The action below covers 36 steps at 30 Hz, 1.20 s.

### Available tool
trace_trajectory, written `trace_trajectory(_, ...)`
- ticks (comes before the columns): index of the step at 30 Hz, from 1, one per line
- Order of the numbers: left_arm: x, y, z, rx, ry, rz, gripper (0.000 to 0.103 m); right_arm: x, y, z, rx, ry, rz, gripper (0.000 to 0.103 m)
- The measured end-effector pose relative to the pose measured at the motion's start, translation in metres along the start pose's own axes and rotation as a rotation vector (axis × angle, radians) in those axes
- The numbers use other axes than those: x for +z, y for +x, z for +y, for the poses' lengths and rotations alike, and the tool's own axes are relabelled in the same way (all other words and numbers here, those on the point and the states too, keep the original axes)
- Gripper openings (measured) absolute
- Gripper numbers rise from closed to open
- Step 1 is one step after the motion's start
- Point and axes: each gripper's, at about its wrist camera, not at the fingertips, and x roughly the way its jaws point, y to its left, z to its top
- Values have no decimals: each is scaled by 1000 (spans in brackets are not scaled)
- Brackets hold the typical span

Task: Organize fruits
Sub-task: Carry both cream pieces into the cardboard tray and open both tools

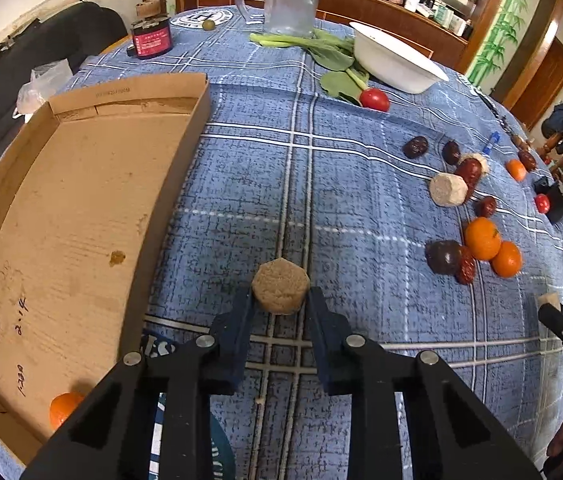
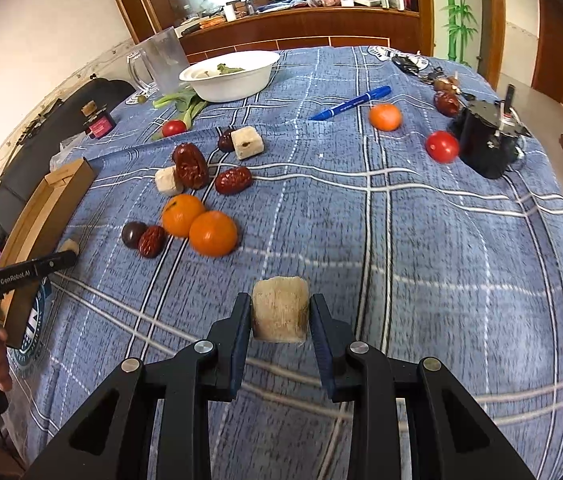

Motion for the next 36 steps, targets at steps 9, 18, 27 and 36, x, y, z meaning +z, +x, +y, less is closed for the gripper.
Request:
trace_trajectory(9,-27,-32,-32,-120,129,-27,26,-29,-28,11,-53,29,-9,31)
trace_trajectory(18,-53,-45,-52,-232,227,-2,26,-53,-44,28,-102,47,-4,31)
trace_trajectory(27,-45,-62,-26,-259,200,-38,26,-45,-42,66,-102,22,-15,31)
trace_trajectory(36,-30,-83,32,-221,122,-101,26,-17,-24,129,-41,-60,-18,31)
